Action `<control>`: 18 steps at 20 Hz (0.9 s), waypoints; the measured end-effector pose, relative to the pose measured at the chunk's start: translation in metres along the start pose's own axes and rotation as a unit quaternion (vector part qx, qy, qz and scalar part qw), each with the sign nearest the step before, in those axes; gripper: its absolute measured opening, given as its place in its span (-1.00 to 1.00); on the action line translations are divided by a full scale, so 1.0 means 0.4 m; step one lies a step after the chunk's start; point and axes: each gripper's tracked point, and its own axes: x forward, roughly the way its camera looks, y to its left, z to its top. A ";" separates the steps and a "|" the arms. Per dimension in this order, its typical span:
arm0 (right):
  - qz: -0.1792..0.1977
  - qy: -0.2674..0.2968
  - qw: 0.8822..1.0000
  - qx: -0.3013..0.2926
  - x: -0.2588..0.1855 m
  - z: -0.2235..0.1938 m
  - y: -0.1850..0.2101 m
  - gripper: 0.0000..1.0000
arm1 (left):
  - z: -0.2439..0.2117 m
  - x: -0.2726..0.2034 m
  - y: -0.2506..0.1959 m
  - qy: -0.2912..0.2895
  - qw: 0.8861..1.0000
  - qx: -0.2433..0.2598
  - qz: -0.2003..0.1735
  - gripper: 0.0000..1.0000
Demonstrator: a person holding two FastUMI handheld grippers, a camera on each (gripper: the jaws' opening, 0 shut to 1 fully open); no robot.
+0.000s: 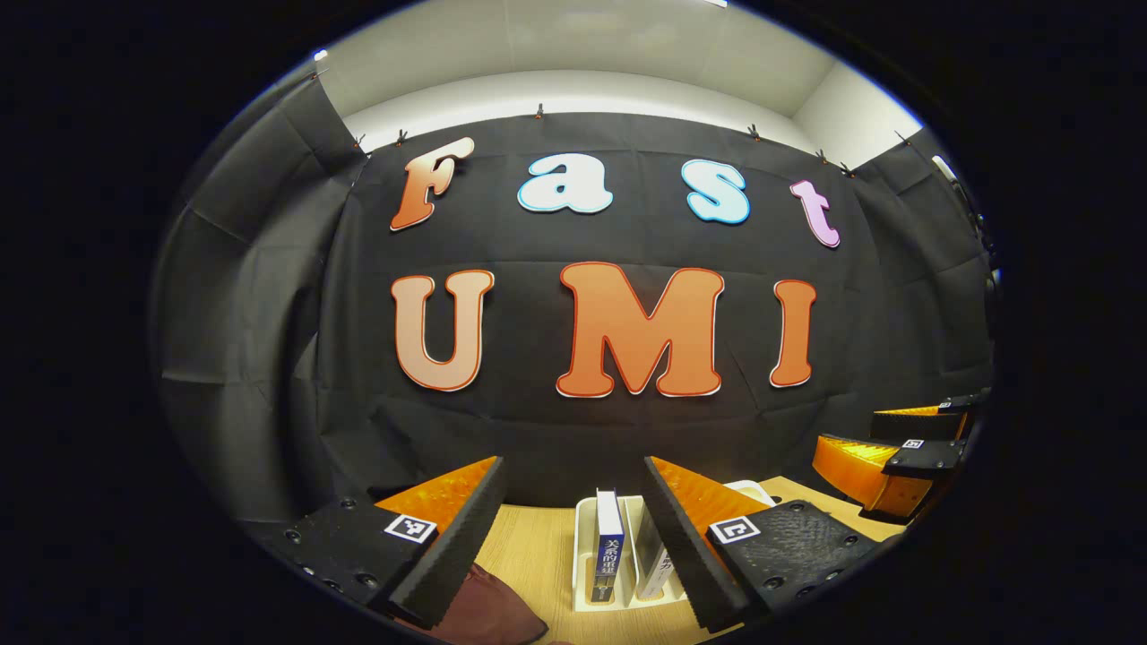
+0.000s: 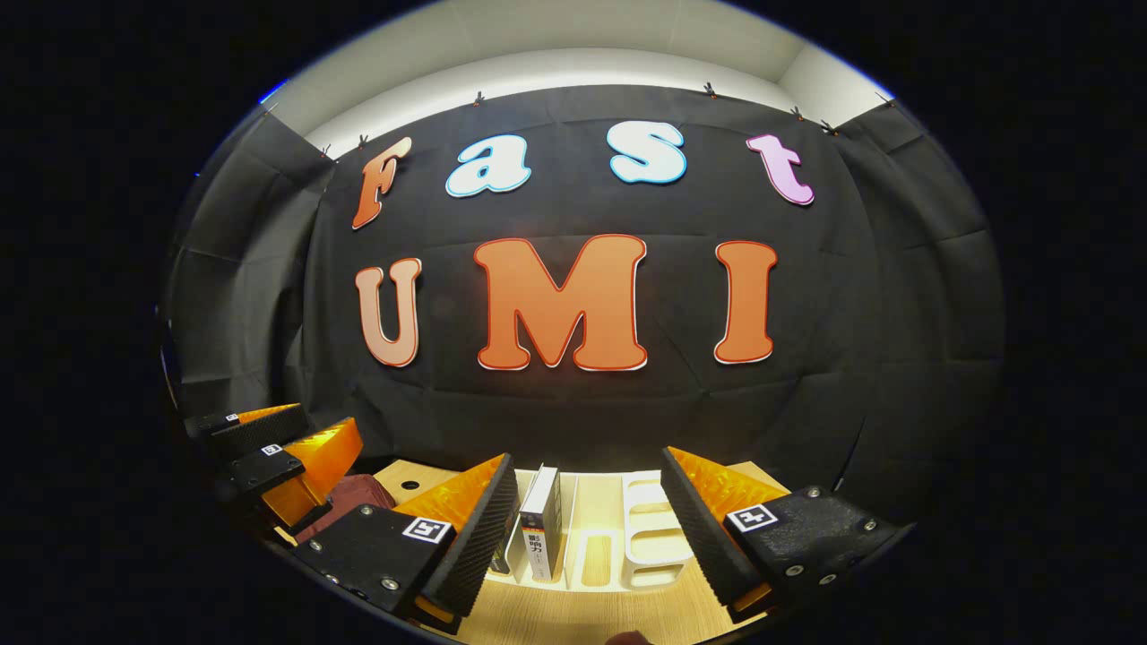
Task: Open the schoolbag, grab two books from the bookshelf and put them into the schoolbag.
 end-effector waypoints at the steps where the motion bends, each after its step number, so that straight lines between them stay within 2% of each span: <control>1: 0.000 0.001 1.000 0.000 -0.001 -0.004 -0.001 0.91 | -0.008 -0.002 0.005 0.002 1.000 0.002 0.000 0.89; 12: 0.000 0.012 1.000 0.000 -0.019 -0.031 0.002 0.92 | -0.044 -0.043 0.037 0.017 1.000 0.021 0.005 0.89; 18: -0.006 0.025 1.000 -0.004 -0.026 -0.058 -0.011 0.92 | -0.133 -0.059 0.056 0.052 0.997 0.055 0.000 0.89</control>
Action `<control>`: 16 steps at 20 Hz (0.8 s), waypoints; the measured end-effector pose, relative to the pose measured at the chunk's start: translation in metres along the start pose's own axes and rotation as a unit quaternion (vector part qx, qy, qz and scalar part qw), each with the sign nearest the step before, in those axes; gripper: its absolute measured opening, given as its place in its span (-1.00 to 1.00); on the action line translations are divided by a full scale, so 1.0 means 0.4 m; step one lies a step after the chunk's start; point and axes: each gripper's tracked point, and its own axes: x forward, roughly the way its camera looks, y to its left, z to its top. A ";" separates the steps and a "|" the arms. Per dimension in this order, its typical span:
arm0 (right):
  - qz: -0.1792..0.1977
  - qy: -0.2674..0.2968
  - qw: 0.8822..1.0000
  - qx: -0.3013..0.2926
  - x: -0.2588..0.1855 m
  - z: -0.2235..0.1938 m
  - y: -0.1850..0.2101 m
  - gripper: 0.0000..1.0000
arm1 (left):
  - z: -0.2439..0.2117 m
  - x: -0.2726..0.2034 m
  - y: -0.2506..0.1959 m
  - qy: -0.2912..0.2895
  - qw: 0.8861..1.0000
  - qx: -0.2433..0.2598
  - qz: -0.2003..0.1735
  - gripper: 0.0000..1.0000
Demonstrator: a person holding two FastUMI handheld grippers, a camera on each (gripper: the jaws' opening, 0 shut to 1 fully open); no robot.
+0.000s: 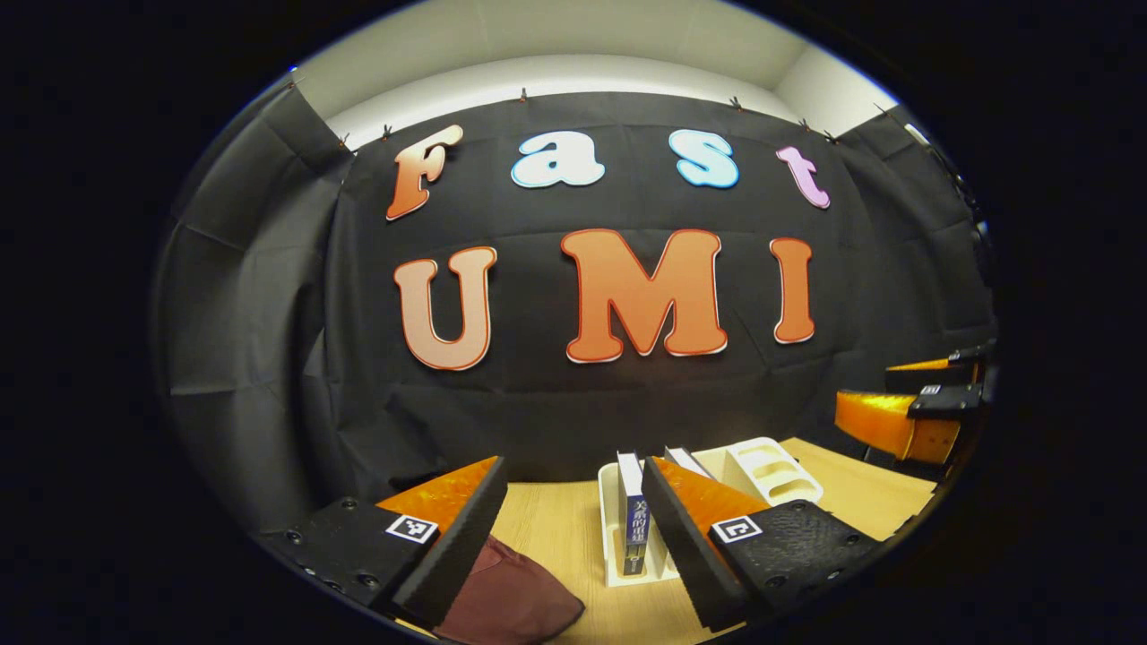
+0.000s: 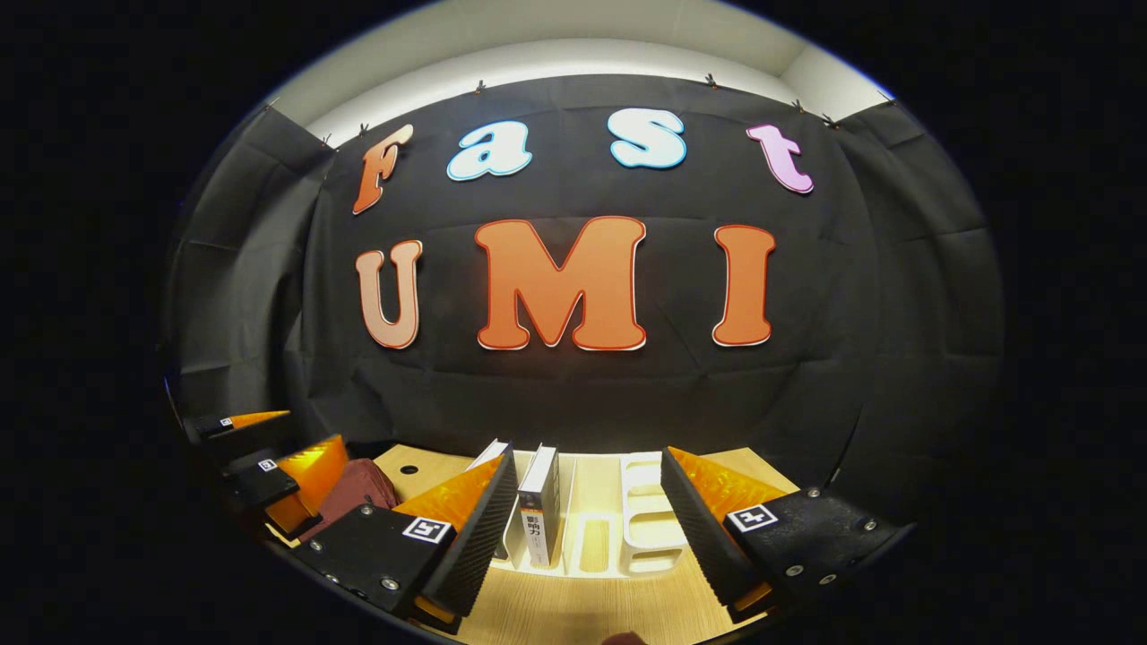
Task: Open the schoolbag, grab two books from the bookshelf and put them into the schoolbag.
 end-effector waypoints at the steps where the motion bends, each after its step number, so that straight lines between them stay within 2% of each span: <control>1: -0.001 0.003 1.000 0.001 -0.002 -0.006 -0.005 0.92 | -0.021 -0.002 0.002 0.006 1.000 0.009 -0.001 0.90; 4: -0.007 0.011 1.000 0.003 -0.002 -0.028 -0.020 0.92 | -0.089 -0.008 0.007 0.024 0.999 0.046 -0.005 0.90; 9: -0.024 0.024 0.999 0.005 0.005 -0.064 -0.059 0.92 | -0.259 -0.021 0.015 0.096 0.989 0.110 -0.012 0.92; 16: -0.049 0.046 0.998 0.013 0.018 -0.116 -0.107 0.92 | -0.476 -0.027 0.048 0.181 0.955 0.233 -0.026 0.91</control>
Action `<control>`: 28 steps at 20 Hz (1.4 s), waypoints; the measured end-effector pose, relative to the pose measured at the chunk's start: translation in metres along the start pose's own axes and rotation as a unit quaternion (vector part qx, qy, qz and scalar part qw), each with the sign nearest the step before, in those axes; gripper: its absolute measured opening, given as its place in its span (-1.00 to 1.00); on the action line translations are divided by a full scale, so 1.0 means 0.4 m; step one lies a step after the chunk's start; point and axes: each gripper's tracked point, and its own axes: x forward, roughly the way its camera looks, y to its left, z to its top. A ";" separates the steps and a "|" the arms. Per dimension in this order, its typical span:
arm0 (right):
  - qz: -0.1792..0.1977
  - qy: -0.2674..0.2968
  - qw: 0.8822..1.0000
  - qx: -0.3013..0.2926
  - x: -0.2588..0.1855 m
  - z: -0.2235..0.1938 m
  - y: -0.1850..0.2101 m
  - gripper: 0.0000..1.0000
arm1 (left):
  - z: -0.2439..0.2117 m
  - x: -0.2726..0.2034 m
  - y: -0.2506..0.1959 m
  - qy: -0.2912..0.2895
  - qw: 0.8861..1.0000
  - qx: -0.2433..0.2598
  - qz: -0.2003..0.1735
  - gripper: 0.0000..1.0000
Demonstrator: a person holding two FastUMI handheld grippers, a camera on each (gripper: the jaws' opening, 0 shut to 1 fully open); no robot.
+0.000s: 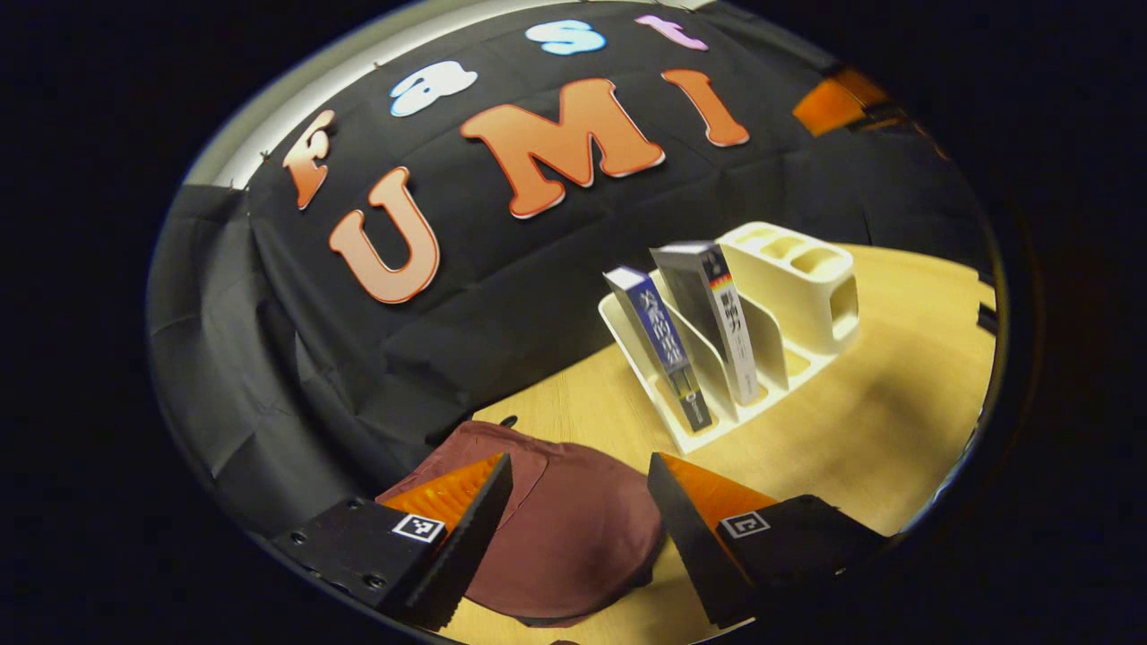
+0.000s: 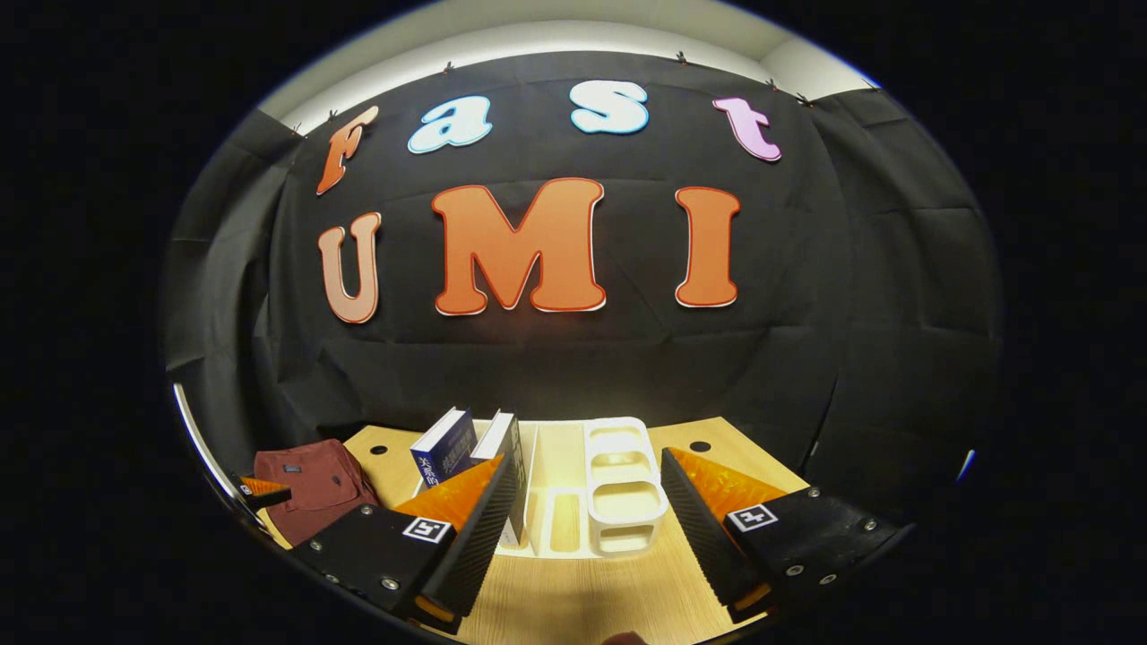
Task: Open the schoolbag, grab two books from the bookshelf and put them into the schoolbag.
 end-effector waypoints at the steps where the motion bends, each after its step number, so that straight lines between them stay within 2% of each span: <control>1: -0.003 0.002 1.000 -0.001 0.005 -0.007 -0.007 0.92 | -0.035 -0.002 -0.019 0.014 1.000 0.012 -0.004 0.92; 8: -0.010 0.016 1.000 0.002 0.032 -0.035 -0.035 0.92 | -0.247 0.028 -0.081 0.132 0.988 0.070 -0.021 0.94; 11: -0.009 0.018 1.000 0.003 0.042 -0.043 -0.041 0.91 | -0.298 0.039 -0.094 0.158 0.984 0.086 -0.019 0.94; 15: -0.008 0.018 1.000 0.007 0.049 -0.047 -0.046 0.91 | -0.341 0.048 -0.080 0.184 0.976 0.117 0.003 0.92; 18: -0.007 0.020 1.000 0.007 0.053 -0.052 -0.050 0.92 | -0.326 0.049 -0.067 0.176 0.973 0.149 0.017 0.91; 20: -0.006 0.023 1.000 0.008 0.056 -0.056 -0.053 0.92 | -0.302 0.051 -0.065 0.166 0.974 0.151 0.016 0.69; 23: 0.000 0.027 1.000 0.015 0.062 -0.063 -0.049 0.91 | -0.328 0.059 -0.077 0.195 0.972 0.135 0.001 0.27; 24: 0.002 0.027 1.000 0.014 0.061 -0.061 -0.045 0.91 | -0.334 0.061 -0.082 0.203 0.970 0.131 -0.004 0.19; 28: 0.018 0.029 0.999 0.012 0.063 -0.061 -0.034 0.91 | -0.309 0.063 -0.077 0.215 0.969 0.120 -0.020 -0.38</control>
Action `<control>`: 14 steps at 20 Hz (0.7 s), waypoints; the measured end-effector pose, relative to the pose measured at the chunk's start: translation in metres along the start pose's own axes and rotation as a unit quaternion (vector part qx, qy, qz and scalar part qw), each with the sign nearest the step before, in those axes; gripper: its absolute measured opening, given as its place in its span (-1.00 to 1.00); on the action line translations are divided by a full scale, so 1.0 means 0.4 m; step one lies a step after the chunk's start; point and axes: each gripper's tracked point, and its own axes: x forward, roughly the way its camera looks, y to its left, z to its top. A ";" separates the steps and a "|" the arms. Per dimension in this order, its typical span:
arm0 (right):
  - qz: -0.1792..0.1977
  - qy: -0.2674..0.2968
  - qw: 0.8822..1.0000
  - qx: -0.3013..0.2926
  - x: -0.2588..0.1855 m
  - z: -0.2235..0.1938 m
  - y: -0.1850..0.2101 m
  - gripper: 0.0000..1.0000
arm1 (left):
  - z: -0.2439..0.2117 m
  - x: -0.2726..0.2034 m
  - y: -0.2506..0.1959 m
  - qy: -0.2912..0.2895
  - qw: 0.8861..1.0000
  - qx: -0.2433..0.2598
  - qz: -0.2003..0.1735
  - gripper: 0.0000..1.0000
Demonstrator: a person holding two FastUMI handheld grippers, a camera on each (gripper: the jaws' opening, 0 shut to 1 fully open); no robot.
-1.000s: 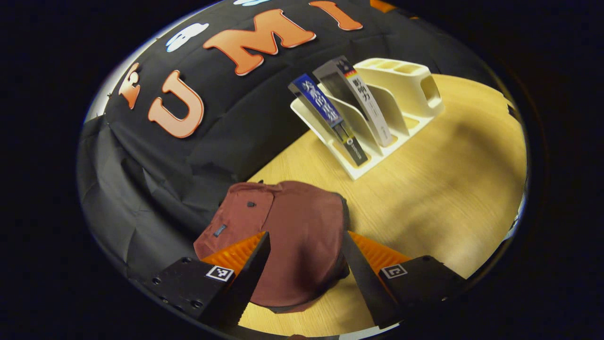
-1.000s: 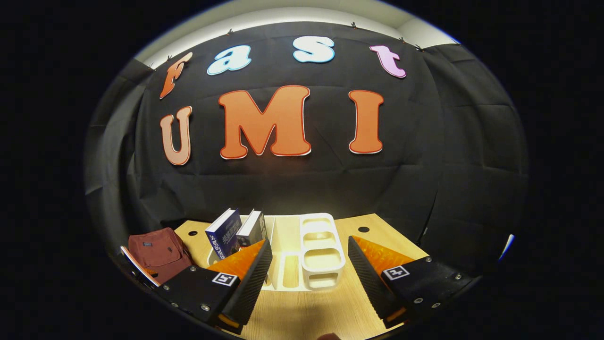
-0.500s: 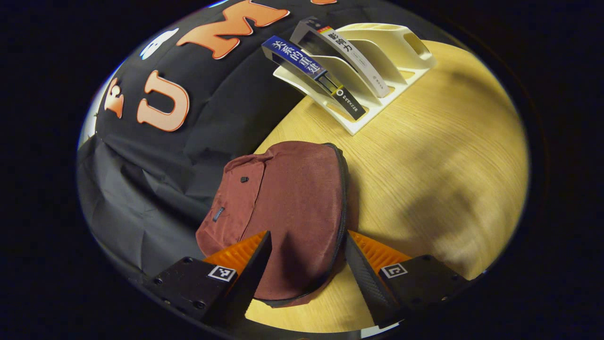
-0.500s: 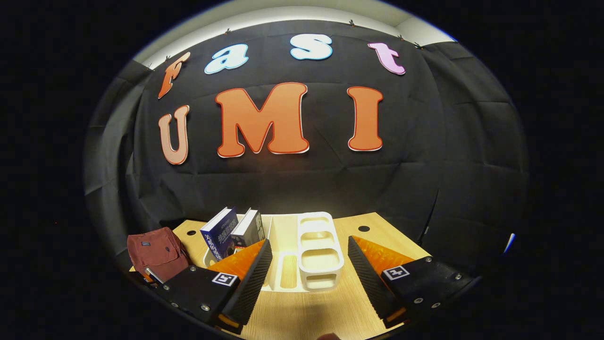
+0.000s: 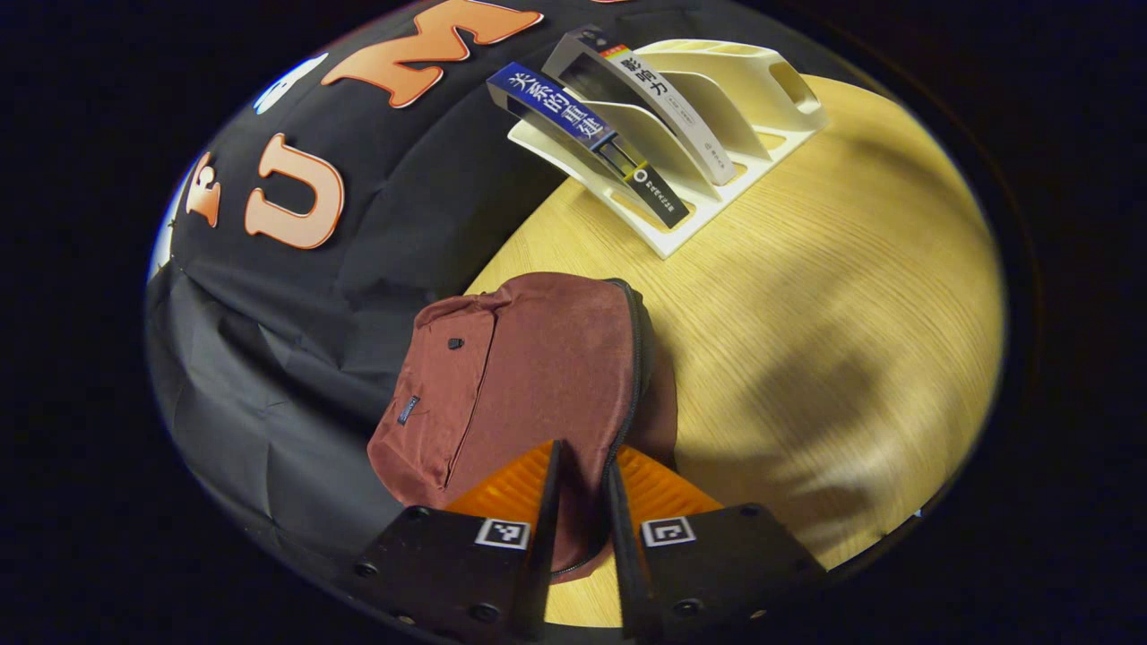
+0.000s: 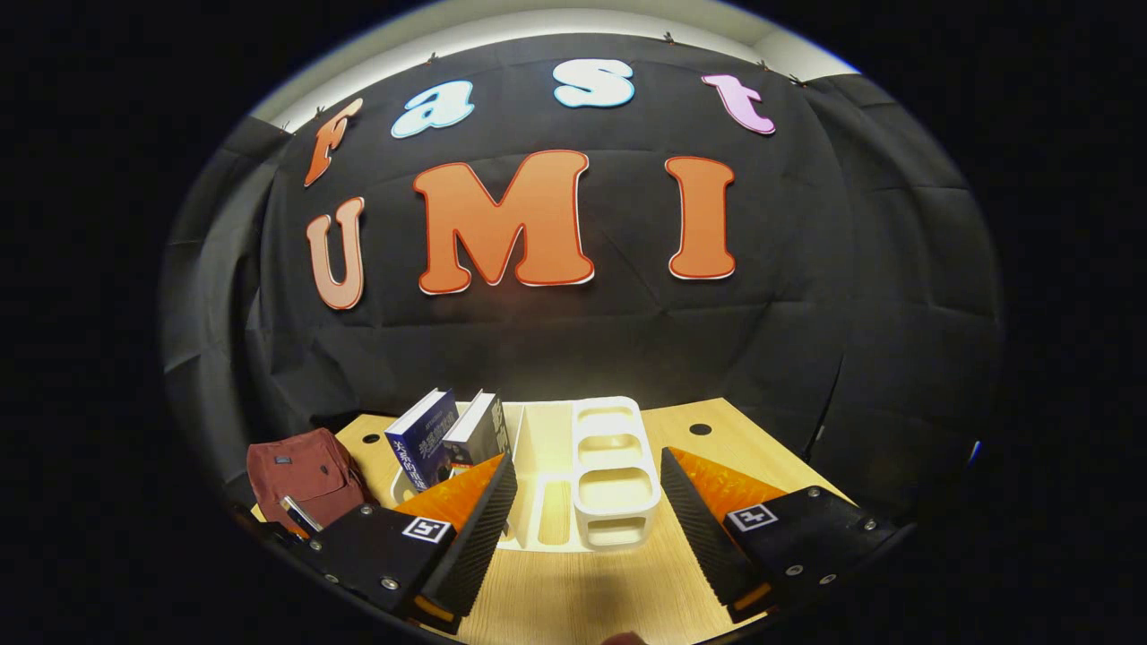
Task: Open the schoolbag, grab two books from the bookshelf and put them into the schoolbag.
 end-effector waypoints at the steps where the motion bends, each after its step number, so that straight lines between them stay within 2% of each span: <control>1: 0.007 0.003 1.000 0.002 0.007 -0.002 0.009 0.91 | 0.003 -0.005 0.007 0.002 1.000 -0.010 -0.008 -0.58; 4: 0.033 0.005 0.999 -0.002 0.015 0.011 0.037 0.91 | 0.028 -0.032 0.047 0.007 0.998 -0.045 -0.037 -0.77; 11: 0.104 0.029 0.994 -0.017 0.053 0.042 0.146 0.91 | 0.087 -0.081 0.183 -0.002 0.996 -0.072 -0.053 -0.87; 14: 0.119 0.045 0.991 -0.044 0.068 0.047 0.193 0.91 | 0.109 -0.093 0.251 -0.010 0.994 -0.094 -0.064 -0.87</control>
